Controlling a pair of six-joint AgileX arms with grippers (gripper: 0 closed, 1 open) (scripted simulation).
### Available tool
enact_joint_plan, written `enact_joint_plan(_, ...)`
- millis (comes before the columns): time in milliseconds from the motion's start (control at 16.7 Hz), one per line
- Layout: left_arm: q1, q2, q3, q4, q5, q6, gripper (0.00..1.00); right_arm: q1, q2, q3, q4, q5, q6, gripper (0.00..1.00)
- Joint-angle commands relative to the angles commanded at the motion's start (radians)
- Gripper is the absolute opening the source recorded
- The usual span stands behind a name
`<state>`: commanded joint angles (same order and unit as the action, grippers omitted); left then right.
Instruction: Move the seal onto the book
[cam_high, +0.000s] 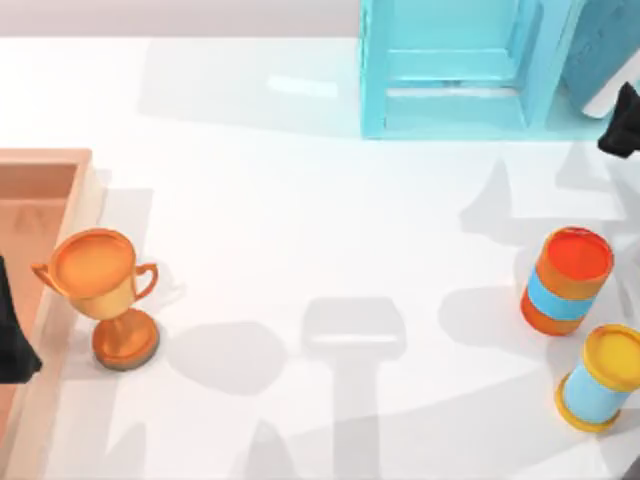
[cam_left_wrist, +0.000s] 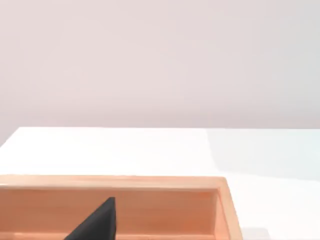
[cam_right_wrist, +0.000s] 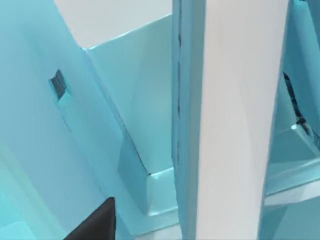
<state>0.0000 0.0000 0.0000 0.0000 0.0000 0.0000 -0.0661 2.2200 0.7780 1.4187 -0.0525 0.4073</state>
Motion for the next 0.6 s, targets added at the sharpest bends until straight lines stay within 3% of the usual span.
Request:
enact_joint_plan(240, 0.000, 0.000, 0.000, 0.000, 0.000, 0.000, 1.00, 0.008, 0.000, 0.031, -0.029, 0.006, 0.000, 1.00)
enact_joint_plan(600, 0.000, 0.000, 0.000, 0.000, 0.000, 0.000, 1.00, 0.017, 0.091, 0.267, -0.176, 0.018, 0.000, 1.00)
